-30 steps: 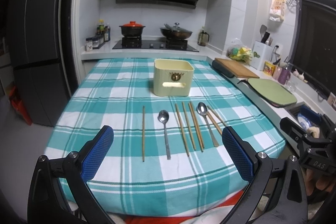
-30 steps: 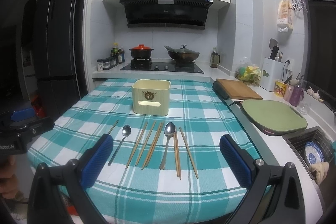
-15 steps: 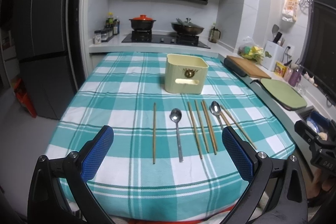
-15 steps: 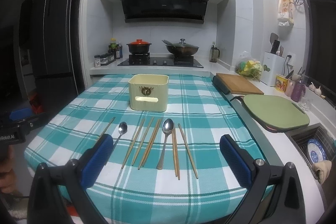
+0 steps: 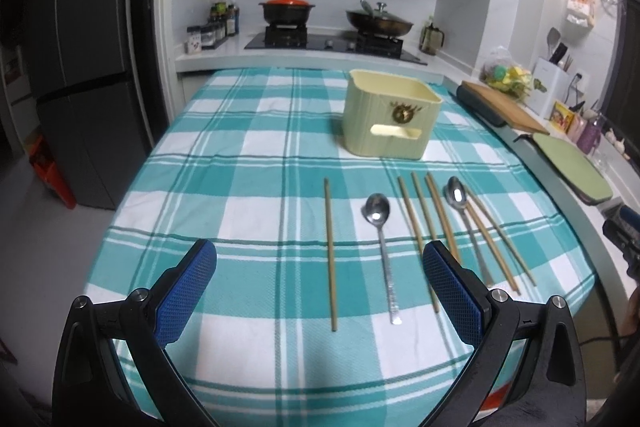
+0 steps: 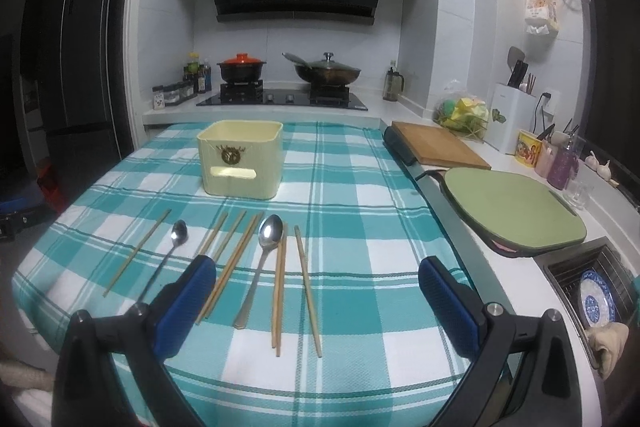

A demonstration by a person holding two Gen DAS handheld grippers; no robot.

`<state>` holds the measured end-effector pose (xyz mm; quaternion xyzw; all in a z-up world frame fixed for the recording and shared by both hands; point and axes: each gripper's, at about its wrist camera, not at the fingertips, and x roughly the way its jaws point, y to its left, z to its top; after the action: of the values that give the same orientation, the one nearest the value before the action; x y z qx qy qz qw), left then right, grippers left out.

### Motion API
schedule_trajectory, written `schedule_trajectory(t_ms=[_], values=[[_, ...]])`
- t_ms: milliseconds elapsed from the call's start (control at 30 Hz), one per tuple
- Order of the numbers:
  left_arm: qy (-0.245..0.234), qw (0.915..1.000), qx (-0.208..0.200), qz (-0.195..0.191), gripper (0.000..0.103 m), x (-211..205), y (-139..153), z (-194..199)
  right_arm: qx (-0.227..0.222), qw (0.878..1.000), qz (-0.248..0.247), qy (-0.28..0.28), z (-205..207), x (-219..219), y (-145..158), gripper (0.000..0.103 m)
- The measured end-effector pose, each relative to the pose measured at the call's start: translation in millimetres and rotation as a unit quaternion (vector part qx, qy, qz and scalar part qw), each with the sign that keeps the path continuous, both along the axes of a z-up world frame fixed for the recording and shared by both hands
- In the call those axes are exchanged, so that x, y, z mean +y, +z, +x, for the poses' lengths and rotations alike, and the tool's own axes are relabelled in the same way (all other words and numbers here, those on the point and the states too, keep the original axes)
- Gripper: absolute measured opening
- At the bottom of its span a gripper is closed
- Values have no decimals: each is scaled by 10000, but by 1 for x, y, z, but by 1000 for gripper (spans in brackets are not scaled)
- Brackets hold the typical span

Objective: Organize utensils
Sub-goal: 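Grasp the lone wooden chopstick with the left tool while the right tool grasps another chopstick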

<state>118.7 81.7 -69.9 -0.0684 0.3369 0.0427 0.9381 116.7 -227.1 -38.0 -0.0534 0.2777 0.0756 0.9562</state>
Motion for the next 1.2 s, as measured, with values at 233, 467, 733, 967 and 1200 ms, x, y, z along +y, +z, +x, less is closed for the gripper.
schedule_trajectory(t_ms=[233, 467, 733, 967, 1200], values=[[-156, 9988, 471, -50, 103, 6, -37, 50, 574, 9981, 8, 219, 46, -12, -40, 98], [-341, 9953, 905, -12, 102, 3, -74, 96, 989, 9936, 54, 541, 91, -6, -78, 76], [-432, 9887, 1425, 172, 102, 0, -114, 137, 1671, 9827, -15, 798, 145, -2, -125, 52], [-392, 9836, 1739, 272, 102, 3, -138, 159, 2175, 9675, -86, 1286, 165, 15, -146, 48], [-453, 9816, 1825, 343, 103, 4, -139, 173, 2286, 9609, -442, 1499, 178, 30, -152, 47]])
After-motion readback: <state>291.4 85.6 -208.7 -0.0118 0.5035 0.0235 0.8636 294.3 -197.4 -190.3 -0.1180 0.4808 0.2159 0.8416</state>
